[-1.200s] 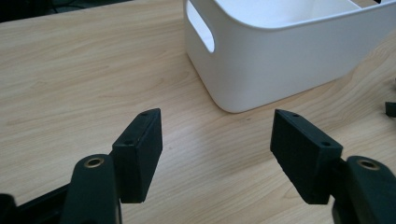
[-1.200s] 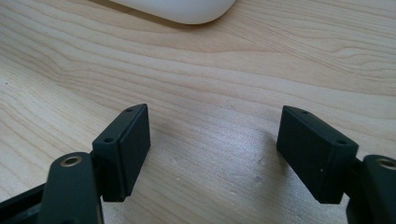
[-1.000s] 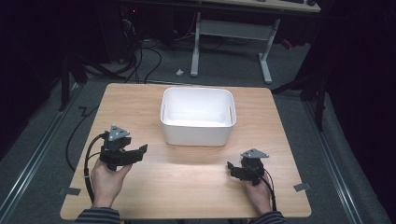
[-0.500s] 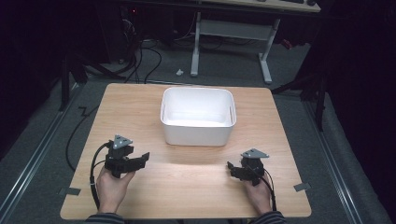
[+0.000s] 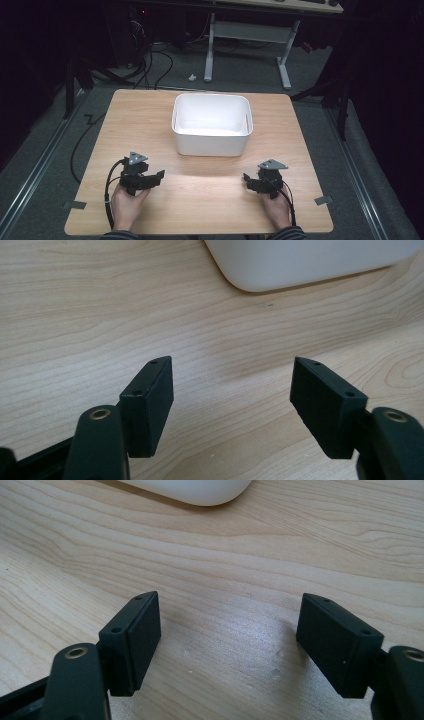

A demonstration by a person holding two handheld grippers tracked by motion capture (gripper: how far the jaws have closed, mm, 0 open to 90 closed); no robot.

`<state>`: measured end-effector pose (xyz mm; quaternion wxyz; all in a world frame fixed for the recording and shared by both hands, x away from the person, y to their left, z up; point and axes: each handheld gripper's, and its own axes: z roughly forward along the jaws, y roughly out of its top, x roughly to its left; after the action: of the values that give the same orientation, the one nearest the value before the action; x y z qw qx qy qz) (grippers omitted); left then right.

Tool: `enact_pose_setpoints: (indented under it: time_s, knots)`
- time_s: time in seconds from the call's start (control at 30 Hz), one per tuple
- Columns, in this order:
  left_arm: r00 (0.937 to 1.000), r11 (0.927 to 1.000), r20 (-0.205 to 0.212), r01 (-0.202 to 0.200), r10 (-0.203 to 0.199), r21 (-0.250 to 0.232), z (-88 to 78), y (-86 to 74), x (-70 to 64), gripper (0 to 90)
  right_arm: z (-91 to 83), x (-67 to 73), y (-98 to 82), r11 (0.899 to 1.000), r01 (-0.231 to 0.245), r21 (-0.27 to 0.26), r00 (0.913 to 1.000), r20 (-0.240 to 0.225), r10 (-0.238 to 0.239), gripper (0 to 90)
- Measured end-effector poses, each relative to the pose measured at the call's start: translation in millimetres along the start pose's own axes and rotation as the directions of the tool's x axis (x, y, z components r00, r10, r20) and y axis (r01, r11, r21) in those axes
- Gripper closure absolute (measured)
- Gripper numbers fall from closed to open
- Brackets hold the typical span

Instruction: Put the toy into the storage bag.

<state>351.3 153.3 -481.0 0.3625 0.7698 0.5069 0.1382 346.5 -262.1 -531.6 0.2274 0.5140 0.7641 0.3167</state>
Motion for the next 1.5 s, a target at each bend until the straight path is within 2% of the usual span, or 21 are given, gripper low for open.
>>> enact_pose_setpoints:
  time_s: [0.13, 0.5, 0.73, 0.8, 1.07, 1.2, 1.23, 1.27, 1.33, 1.5]
  knots:
    - [1.0000, 0.9998, -0.009, -0.003, 0.003, -0.018, 3.6, -4.6, -1.1, 35.1, 0.0, 0.0, 0.0, 1.000, 0.000, 0.000, 1.0000, 0.000, 0.000, 26.0]
    - [0.9995, 0.9999, -0.031, -0.011, 0.011, -0.008, 18.6, -13.5, -3.7, 35.5, 0.0, 0.0, 0.0, 1.000, 0.000, 0.000, 1.0000, 0.000, 0.000, 26.0]
    - [0.9991, 0.9995, -0.035, -0.021, 0.022, 0.024, 29.7, -18.0, -6.3, 35.3, 0.0, 0.1, 0.0, 1.000, -0.001, 0.000, 1.0000, 0.000, 0.001, 26.0]
    - [0.9975, 0.9983, -0.051, -0.047, 0.048, 0.036, 33.8, -18.8, -9.6, 35.3, -0.1, 0.2, -0.1, 1.000, -0.001, 0.000, 1.0000, 0.001, 0.001, 26.0]
    - [0.9976, 0.9983, -0.053, -0.041, 0.044, 0.041, 42.7, -21.1, -11.3, 34.9, -0.1, 0.1, -0.1, 1.000, 0.000, 0.000, 1.0000, 0.001, 0.000, 26.0]
    - [0.9971, 0.9991, -0.065, -0.039, 0.040, 0.016, 45.3, -22.4, -12.5, 34.6, -0.1, 0.2, -0.1, 1.000, -0.001, 0.000, 1.0000, 0.001, 0.001, 26.0]
    - [0.9952, 0.9985, -0.082, -0.054, 0.054, 0.002, 47.3, -23.7, -14.0, 34.0, -0.1, 0.1, -0.1, 1.000, -0.001, 0.000, 1.0000, 0.001, 0.001, 26.0]
    - [0.9952, 0.9985, -0.082, -0.054, 0.054, 0.002, 47.3, -23.7, -14.0, 33.1, -0.1, 0.1, -0.1, 1.000, -0.001, 0.000, 1.0000, 0.001, 0.001, 26.0]
    - [0.9908, 0.9945, -0.105, -0.092, 0.086, -0.052, 51.2, -30.5, -15.5, 29.9, -0.1, 0.1, -0.1, 1.000, -0.001, 0.000, 1.0000, 0.001, 0.001, 25.9]
    - [0.9900, 0.9952, -0.119, -0.082, 0.076, -0.053, 51.5, -30.4, -15.9, 30.0, -0.1, 0.3, -0.2, 1.000, -0.003, 0.001, 1.0000, 0.004, 0.003, 25.6]
